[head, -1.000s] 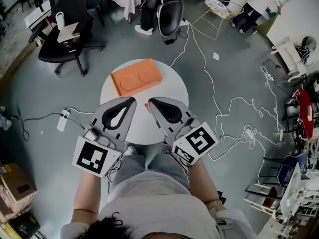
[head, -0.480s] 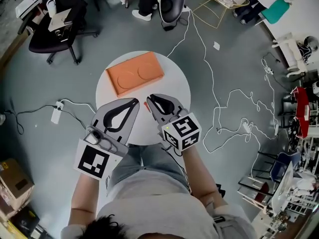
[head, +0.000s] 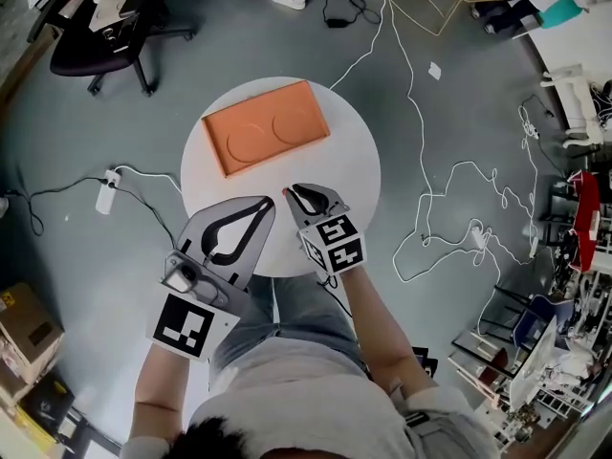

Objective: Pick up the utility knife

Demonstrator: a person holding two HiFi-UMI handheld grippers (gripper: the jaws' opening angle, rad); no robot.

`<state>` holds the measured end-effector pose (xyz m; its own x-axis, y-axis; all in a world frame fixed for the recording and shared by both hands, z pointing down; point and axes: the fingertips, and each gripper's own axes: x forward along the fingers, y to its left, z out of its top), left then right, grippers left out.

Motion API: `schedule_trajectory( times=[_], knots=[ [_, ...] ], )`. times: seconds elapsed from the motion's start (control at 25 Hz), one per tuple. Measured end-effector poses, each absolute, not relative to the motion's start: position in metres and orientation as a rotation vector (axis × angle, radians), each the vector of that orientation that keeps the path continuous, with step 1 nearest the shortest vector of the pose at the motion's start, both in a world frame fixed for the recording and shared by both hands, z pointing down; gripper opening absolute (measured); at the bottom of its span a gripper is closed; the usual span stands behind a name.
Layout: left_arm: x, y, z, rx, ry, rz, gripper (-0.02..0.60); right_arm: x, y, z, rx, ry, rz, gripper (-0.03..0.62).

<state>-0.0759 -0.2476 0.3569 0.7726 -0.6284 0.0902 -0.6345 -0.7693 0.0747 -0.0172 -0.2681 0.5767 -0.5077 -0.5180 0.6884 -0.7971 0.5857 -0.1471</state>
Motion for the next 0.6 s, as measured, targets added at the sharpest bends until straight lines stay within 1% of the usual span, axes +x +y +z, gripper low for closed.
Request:
schedule_trajectory(
  times=[0.32, 0.6],
  knots=[
    [-0.072, -0.243, 0.386, 2.84, -0.978, 0.135, 0.008, -0.013, -0.259, 0.623, 1.038, -2.149, 0.666, 0.055],
    [-0.071, -0.235, 0.402, 2.812, -0.973, 0.144, 0.008, -0.009, -0.252, 0.641, 1.049, -2.115, 0.677, 0.057]
  ],
)
